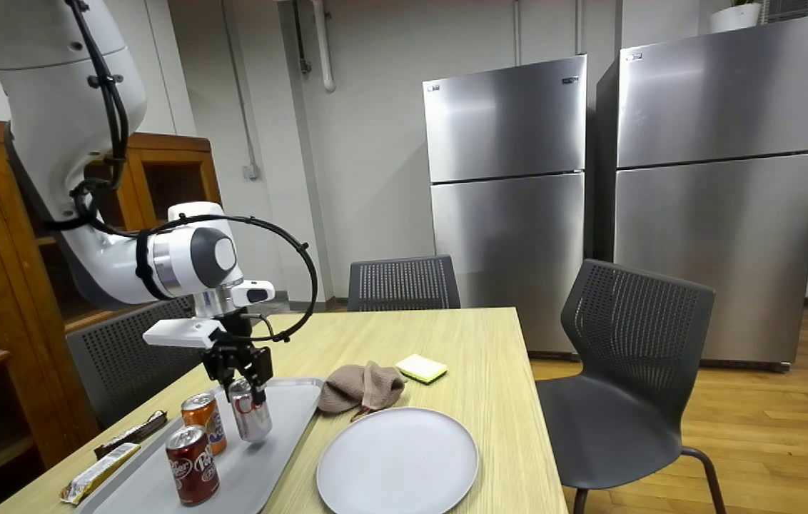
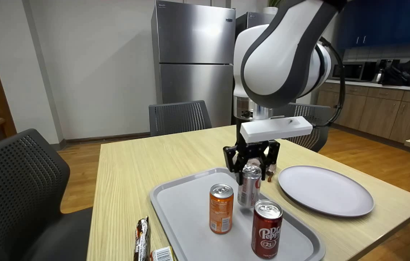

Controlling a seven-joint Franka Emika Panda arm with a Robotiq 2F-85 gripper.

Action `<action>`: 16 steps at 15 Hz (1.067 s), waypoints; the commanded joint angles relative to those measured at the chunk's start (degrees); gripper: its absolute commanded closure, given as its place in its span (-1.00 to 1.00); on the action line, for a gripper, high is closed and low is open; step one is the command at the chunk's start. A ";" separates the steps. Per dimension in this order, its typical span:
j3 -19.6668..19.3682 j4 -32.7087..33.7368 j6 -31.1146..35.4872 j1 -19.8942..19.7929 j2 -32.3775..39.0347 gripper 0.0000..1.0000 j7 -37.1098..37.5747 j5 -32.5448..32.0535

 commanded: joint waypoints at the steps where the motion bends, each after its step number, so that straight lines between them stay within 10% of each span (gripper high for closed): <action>1: -1.41 2.23 -0.09 1.18 1.91 0.21 2.89 -1.16; 6: -2.28 3.07 -0.37 1.22 2.90 0.21 2.73 -0.36; 7: -2.15 3.11 -0.85 1.11 2.90 -0.79 2.13 -0.08; 16: -2.23 1.18 -0.45 0.57 0.55 -1.00 0.30 -0.27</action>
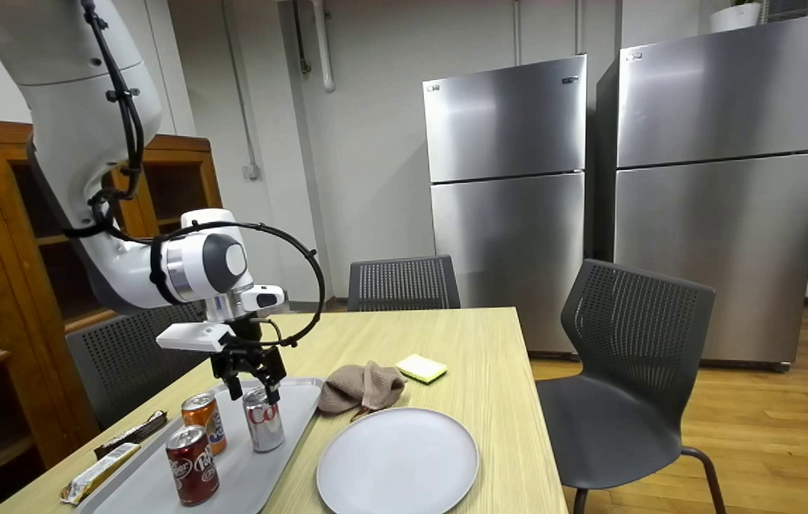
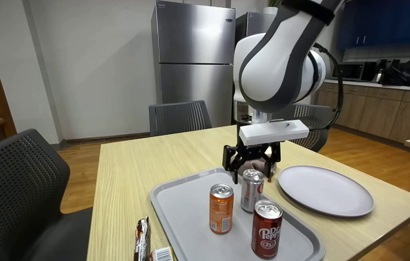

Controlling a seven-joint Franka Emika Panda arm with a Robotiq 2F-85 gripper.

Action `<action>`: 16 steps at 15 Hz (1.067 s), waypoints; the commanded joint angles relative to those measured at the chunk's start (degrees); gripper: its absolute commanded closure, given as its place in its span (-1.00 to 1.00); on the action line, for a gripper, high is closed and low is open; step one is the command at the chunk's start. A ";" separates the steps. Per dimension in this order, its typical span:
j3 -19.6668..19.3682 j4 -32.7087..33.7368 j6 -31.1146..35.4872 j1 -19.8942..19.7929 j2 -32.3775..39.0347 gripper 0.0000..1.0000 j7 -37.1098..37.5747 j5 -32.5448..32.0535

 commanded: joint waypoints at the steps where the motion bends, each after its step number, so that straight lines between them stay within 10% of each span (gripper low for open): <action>1: -0.69 -1.35 -0.41 0.01 -2.53 -1.00 -0.46 -0.41; 16: 1.63 -7.45 0.05 -5.60 -14.31 -1.00 -20.00 3.39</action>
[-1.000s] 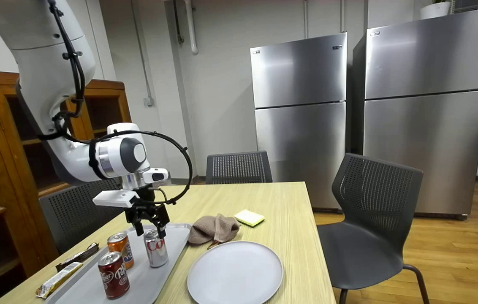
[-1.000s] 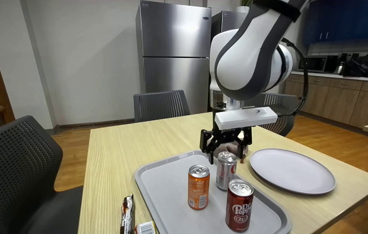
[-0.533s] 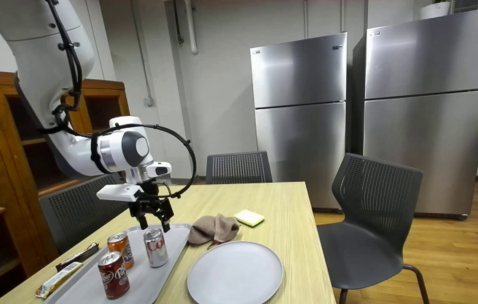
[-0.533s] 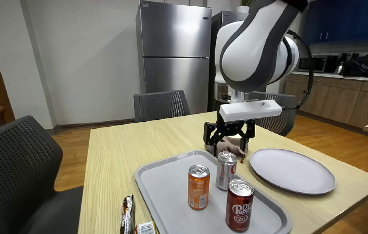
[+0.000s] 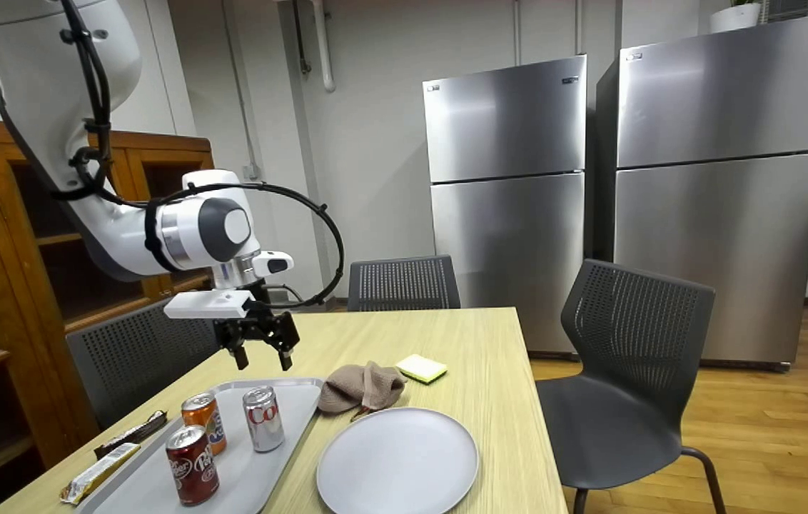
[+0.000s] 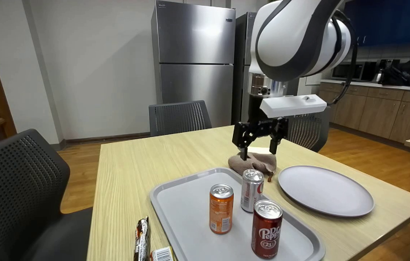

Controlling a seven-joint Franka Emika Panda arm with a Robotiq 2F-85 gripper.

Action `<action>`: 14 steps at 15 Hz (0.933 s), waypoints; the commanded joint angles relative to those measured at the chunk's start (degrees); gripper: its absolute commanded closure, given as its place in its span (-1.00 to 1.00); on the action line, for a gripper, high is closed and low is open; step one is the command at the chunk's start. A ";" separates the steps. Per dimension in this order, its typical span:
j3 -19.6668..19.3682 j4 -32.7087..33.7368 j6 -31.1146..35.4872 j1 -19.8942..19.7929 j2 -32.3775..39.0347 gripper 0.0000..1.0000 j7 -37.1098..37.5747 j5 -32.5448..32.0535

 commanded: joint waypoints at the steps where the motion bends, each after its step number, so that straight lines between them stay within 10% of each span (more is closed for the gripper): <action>1: 1.69 -4.03 -0.52 -2.75 -5.62 -1.00 -8.39 1.31; 14: 0.62 -6.63 -4.64 -6.38 -10.25 -1.00 -25.60 5.88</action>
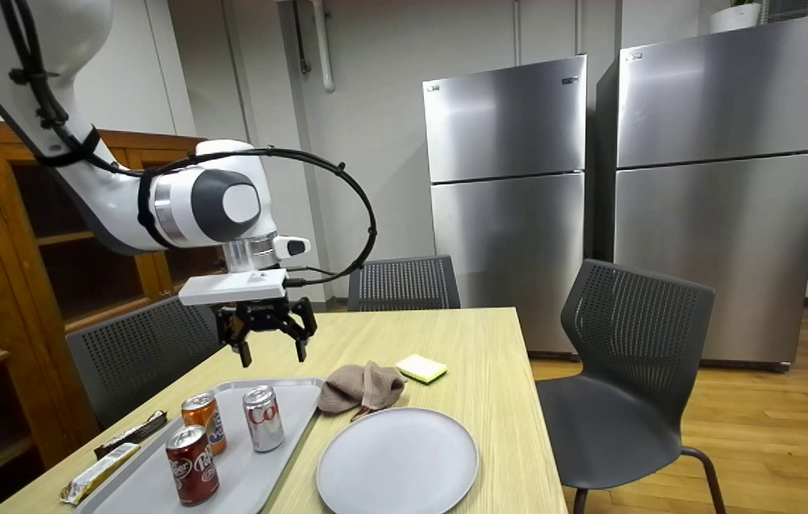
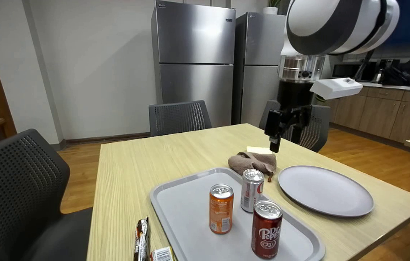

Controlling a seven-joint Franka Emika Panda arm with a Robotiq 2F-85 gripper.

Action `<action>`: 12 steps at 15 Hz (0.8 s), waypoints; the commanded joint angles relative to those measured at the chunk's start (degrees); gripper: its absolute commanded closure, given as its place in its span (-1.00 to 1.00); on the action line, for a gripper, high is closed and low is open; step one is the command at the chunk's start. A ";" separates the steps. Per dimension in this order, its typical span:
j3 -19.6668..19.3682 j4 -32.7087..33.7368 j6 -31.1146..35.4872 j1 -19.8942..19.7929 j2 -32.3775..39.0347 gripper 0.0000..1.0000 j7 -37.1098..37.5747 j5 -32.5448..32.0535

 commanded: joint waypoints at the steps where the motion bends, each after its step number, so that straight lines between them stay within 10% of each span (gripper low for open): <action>1: 0.73 0.05 -0.55 -0.96 -0.22 -1.00 -0.76 0.29; 12: 0.65 0.05 -1.15 -1.10 -0.37 -1.00 -1.26 0.32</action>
